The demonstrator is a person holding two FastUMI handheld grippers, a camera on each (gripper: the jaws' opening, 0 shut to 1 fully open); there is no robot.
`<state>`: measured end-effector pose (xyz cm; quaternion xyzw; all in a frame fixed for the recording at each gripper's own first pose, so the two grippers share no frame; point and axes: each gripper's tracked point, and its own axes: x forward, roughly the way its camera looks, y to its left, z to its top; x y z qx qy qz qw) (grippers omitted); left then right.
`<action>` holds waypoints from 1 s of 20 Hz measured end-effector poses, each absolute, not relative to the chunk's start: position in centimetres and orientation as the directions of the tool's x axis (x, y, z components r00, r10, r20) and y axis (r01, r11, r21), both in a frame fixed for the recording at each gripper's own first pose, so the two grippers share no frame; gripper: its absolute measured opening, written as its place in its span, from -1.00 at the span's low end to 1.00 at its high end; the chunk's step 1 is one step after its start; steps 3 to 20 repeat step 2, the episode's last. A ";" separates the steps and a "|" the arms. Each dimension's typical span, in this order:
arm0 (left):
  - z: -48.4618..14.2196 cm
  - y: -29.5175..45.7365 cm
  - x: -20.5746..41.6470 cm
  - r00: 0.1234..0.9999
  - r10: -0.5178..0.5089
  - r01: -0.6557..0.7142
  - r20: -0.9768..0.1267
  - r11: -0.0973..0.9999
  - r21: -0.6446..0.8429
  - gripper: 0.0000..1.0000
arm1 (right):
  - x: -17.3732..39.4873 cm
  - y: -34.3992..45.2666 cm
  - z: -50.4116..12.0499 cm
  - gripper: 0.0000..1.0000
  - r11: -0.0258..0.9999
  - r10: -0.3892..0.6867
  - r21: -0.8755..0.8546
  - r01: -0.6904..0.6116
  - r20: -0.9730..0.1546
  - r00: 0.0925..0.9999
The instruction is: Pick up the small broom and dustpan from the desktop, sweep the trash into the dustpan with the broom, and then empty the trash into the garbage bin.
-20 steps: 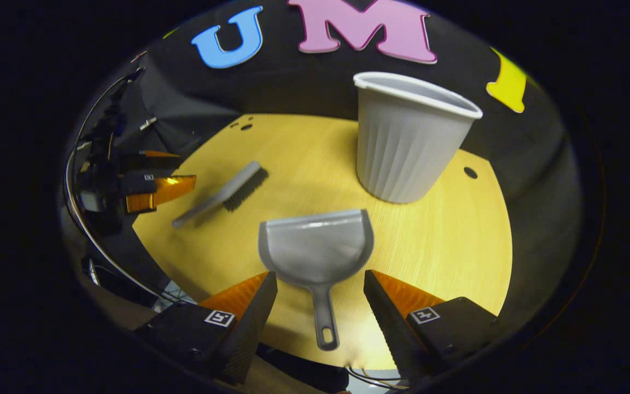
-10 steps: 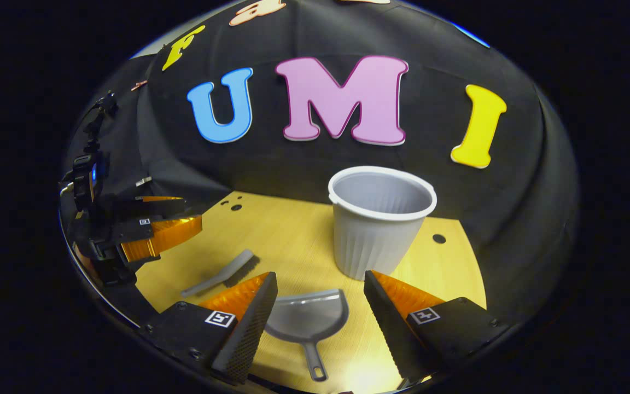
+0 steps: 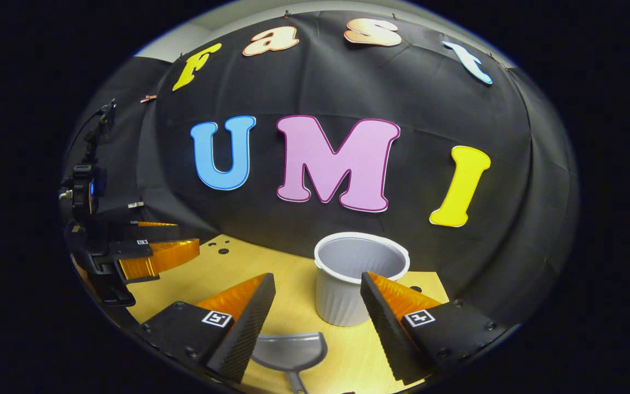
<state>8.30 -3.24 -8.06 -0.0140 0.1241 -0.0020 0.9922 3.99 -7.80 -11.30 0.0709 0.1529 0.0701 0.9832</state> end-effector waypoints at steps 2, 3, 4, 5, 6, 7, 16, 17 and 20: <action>-7.3 -3.1 8.5 0.970 -0.009 0.004 -0.241 1.000 -0.022 0.94 | 5.0 -7.0 -10.8 0.96 0.979 0.151 0.173 -0.104 -0.284 0.947; -7.3 -3.1 8.5 0.970 -0.009 0.004 -0.241 1.000 -0.022 0.94 | 5.0 -7.0 -10.8 0.96 0.979 0.151 0.173 -0.104 -0.284 0.947; -7.3 -3.1 8.5 0.970 -0.009 0.004 -0.241 1.000 -0.022 0.94 | 5.0 -7.0 -10.8 0.96 0.979 0.151 0.173 -0.104 -0.284 0.947; -7.3 -3.1 8.5 0.970 -0.009 0.004 -0.241 1.000 -0.022 0.94 | 5.0 -7.0 -10.8 0.96 0.979 0.151 0.173 -0.104 -0.284 0.947; -7.3 -3.1 8.5 0.970 -0.009 0.004 -0.241 1.000 -0.022 0.94 | 5.0 -7.0 -10.8 0.96 0.979 0.151 0.173 -0.104 -0.284 0.947; -7.3 -3.1 8.5 0.970 -0.009 0.004 -0.241 1.000 -0.022 0.94 | 5.0 -7.0 -10.8 0.96 0.979 0.151 0.173 -0.104 -0.284 0.947; -7.3 -3.1 8.5 0.970 -0.009 0.004 -0.241 1.000 -0.022 0.94 | 5.0 -7.0 -10.8 0.96 0.979 0.151 0.173 -0.104 -0.284 0.947; -7.3 -3.1 8.5 0.970 -0.009 0.004 -0.241 1.000 -0.022 0.94 | 5.0 -7.0 -10.8 0.96 0.979 0.151 0.173 -0.104 -0.284 0.947; -7.3 -3.1 8.5 0.970 -0.009 0.004 -0.241 1.000 -0.022 0.94 | 5.0 -7.0 -10.8 0.96 0.979 0.151 0.173 -0.104 -0.284 0.947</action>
